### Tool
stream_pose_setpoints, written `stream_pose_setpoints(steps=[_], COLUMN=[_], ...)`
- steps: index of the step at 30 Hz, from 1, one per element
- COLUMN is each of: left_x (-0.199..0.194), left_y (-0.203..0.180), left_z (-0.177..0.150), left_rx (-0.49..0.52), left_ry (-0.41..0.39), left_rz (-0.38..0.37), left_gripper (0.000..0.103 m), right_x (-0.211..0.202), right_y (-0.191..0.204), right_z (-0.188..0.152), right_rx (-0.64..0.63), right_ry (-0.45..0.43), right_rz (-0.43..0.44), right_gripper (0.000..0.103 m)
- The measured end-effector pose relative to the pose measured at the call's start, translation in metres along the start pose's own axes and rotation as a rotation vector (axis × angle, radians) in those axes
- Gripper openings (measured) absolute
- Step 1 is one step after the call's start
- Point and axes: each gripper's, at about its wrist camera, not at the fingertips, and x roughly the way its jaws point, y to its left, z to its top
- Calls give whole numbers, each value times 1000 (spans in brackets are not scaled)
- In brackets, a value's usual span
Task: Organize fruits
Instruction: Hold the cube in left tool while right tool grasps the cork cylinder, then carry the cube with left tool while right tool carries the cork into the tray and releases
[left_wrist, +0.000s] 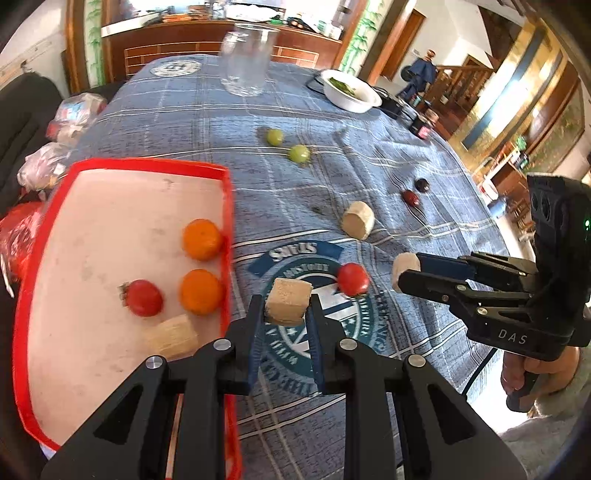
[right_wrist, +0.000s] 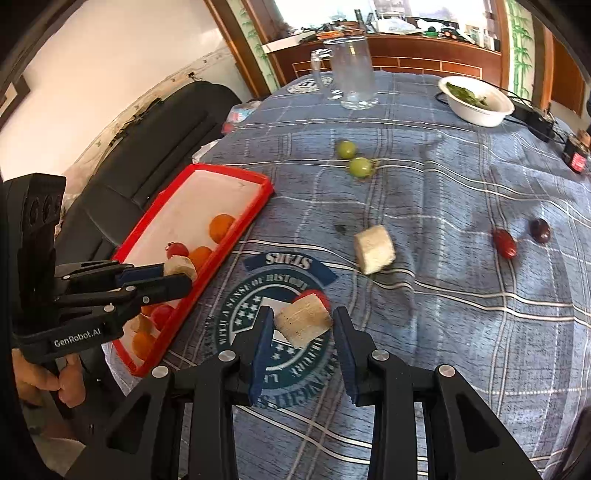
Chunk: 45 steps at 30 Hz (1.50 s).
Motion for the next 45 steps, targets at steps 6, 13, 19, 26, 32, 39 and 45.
stream_pose_setpoints(steps=[6,13,19,26,32,39,45], left_x=[-20,-40,-42,-33,-21,-6,2], left_y=[40,89,113,128,126,123,125], left_z=[-11,-25,-35,-44,-39,-34,-33], left_rx=[-90,-202,-248,-278,-262,-234,-237], left_ry=[-30,-62,-55,-25,-8,23,42], left_rz=[43,106,138,131,119,105,97], left_gripper=[19,20,20,20,20,20,20], right_x=[6,17,29,44,65,100,125], right_y=[14,31,53,86,114,132,140], right_z=[4,10,16,31,54,78,93], right_rx=[-29,-52,-98,-179,-247,-294,-310], right_ry=[7,21,39,56,72,118,144], right_rz=[17,39,63,85,89,77,56], right_gripper=[34,34,34,34,33,33,33])
